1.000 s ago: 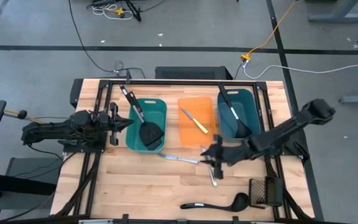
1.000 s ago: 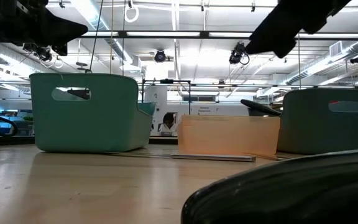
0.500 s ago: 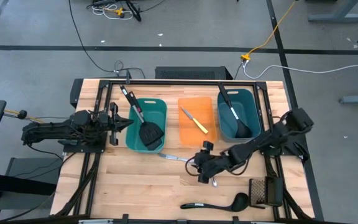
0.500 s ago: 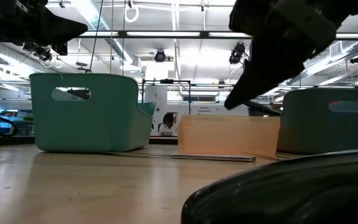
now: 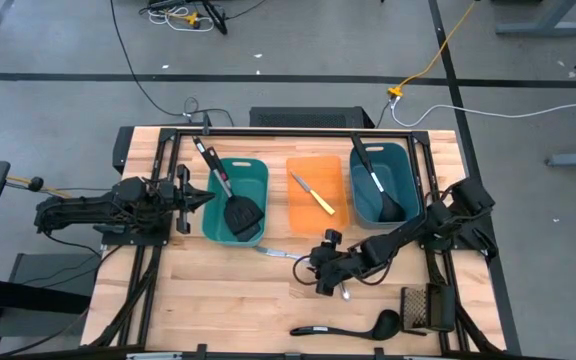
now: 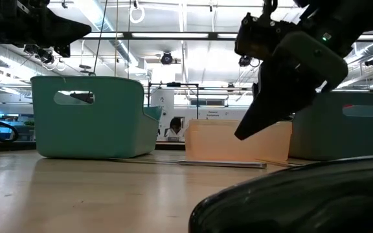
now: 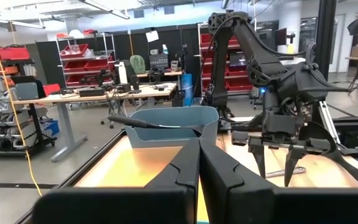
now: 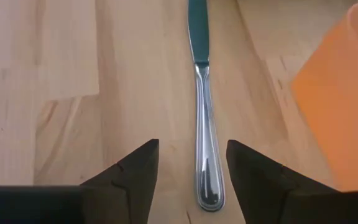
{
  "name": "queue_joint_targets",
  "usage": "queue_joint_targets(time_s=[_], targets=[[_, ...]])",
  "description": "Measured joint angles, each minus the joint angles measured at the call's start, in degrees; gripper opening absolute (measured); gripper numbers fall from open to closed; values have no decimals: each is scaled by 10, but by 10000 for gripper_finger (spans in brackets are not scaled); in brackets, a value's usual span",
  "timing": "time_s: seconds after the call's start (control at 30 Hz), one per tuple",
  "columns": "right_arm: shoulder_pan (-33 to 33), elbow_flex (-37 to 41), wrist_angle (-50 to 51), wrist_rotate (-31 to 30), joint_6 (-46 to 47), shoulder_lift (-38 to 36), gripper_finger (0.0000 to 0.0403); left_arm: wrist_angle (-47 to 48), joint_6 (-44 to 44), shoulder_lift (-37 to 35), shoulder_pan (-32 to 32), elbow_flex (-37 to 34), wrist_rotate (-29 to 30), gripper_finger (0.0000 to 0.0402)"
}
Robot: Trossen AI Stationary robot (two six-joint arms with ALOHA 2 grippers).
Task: Pick & Place Kitchen Items
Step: Put the left silver knife into the orange bin
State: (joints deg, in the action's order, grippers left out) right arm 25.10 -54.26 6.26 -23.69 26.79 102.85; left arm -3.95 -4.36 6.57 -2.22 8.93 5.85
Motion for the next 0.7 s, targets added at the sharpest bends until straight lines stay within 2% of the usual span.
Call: queue_joint_targets(time_s=[0.5,0.7], targets=[[-2,0,16,-22,14,47,198,0,0,0,0,0,0,16],[-13,-1,22,14,0,46,180,0,0,0,0,0,0,16]])
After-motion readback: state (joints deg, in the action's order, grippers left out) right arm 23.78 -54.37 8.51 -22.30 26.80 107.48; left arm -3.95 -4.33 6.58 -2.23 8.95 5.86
